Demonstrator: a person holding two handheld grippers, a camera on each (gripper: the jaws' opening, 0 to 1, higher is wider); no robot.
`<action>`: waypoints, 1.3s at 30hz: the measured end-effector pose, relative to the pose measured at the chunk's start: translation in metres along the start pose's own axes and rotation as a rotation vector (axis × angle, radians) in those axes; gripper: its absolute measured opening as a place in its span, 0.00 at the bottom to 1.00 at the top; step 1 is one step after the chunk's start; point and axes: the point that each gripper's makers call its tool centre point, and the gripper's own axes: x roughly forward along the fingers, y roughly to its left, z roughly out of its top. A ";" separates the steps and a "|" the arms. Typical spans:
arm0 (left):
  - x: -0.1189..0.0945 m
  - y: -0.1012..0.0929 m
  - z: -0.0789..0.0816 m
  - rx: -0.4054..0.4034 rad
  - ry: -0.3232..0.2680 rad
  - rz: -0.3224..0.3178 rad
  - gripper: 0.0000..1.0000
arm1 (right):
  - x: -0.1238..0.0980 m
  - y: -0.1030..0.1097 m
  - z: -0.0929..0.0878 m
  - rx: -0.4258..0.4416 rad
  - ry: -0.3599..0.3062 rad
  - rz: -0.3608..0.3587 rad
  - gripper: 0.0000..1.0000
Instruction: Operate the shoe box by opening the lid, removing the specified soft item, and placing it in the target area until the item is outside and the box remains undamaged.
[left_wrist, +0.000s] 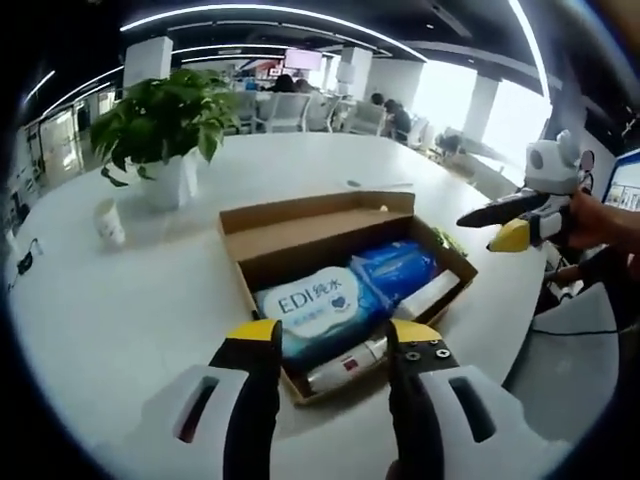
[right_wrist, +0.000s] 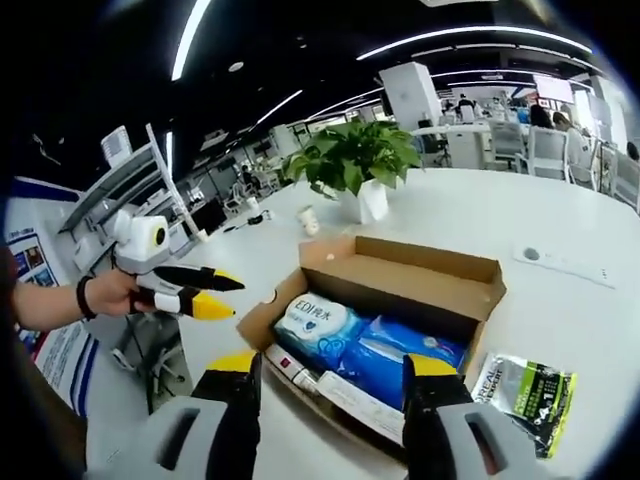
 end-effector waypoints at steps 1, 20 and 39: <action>0.001 0.000 0.000 0.003 0.003 -0.003 0.42 | 0.002 0.001 0.000 -0.008 0.006 0.002 0.55; 0.025 0.006 -0.003 0.157 0.089 -0.053 0.45 | 0.035 0.018 -0.003 -0.087 0.080 0.045 0.56; 0.066 0.017 -0.022 0.417 0.264 -0.119 0.53 | 0.103 0.008 -0.021 -0.369 0.302 0.112 0.62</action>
